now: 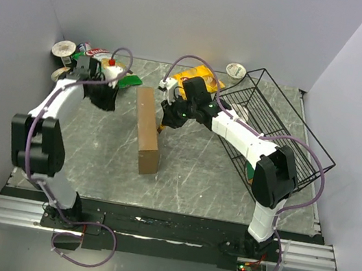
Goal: Unpack the express box
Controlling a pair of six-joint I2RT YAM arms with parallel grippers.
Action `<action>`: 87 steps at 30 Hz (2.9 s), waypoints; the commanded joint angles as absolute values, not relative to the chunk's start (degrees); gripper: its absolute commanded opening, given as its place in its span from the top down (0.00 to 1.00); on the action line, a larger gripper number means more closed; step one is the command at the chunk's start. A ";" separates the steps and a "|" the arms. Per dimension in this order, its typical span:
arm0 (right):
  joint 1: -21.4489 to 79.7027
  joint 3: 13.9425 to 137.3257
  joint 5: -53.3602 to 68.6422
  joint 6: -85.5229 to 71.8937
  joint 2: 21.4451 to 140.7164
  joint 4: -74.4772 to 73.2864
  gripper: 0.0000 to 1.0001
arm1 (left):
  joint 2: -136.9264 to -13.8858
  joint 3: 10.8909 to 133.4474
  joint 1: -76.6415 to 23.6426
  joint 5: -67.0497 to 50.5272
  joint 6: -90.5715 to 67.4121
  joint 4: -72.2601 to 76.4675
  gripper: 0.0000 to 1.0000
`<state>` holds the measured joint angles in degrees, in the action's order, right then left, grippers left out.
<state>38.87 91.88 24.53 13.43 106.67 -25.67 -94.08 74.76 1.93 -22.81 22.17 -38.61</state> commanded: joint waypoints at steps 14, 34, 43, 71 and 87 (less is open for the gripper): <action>38.76 84.76 15.83 19.94 100.57 -23.90 1.00 | -116.27 108.88 -1.13 -30.58 10.11 -32.17 0.59; 48.95 75.58 35.50 31.91 88.50 -33.94 1.00 | -127.79 114.61 -1.58 -41.74 12.65 -25.49 0.55; 51.94 77.08 32.36 20.22 92.20 -23.91 1.00 | -127.53 110.49 -1.50 -44.56 16.43 -29.09 0.56; 37.80 80.15 25.05 29.18 93.42 -32.69 1.00 | -99.94 69.26 -1.67 -49.05 24.35 -32.43 0.64; 37.96 76.81 27.24 31.11 89.91 -34.63 1.00 | -106.42 92.87 2.20 -39.29 14.16 -21.30 0.80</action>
<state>37.34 76.69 25.19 29.95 92.82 -34.04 -98.43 85.67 2.37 -41.93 18.83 -28.75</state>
